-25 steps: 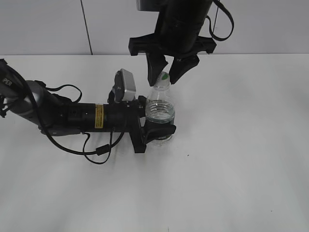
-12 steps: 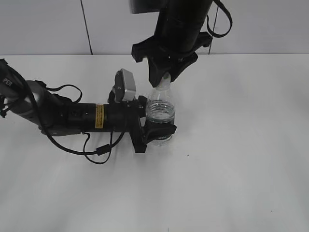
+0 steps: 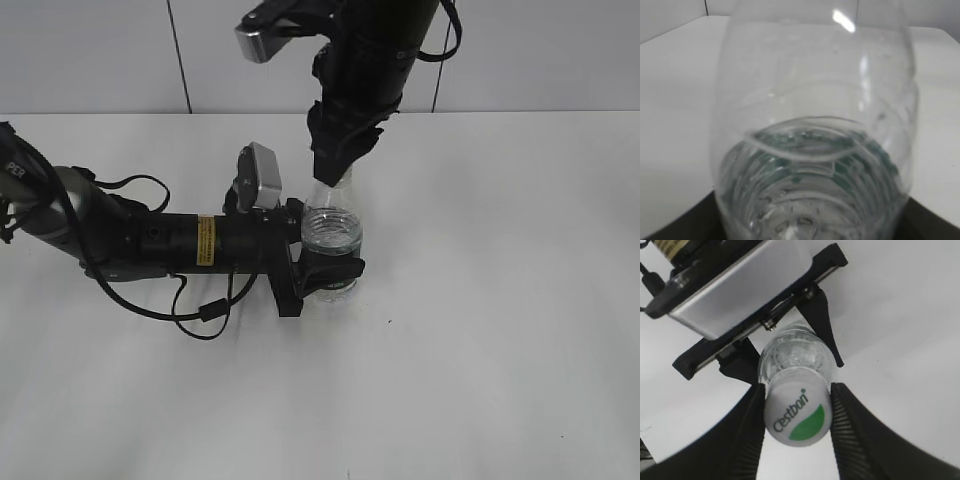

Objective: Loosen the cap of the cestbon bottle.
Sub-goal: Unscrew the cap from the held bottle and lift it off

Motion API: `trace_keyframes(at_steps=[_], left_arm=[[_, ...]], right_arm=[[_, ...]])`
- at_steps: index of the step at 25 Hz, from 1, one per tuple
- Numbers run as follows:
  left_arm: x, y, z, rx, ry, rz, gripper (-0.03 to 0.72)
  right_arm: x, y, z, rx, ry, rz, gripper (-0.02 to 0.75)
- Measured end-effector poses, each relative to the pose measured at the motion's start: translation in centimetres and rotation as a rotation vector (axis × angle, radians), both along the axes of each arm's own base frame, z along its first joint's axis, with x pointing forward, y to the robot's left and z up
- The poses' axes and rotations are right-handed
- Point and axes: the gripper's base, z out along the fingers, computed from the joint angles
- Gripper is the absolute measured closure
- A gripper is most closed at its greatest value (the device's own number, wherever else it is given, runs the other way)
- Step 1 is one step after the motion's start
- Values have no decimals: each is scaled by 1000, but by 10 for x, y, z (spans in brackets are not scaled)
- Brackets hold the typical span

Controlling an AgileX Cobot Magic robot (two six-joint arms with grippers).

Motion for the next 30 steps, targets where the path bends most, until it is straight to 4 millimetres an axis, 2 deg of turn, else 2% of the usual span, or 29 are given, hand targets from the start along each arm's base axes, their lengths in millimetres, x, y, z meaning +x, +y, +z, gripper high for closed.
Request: trace_keyframes(at_steps=[19, 30], left_arm=[[0, 0, 0, 8, -6, -12, 283], [0, 0, 0, 10, -8, -15, 283]], right_arm=[[0, -1, 2, -79, -164, 584, 435], [0, 0, 2, -84, -175, 624, 436]])
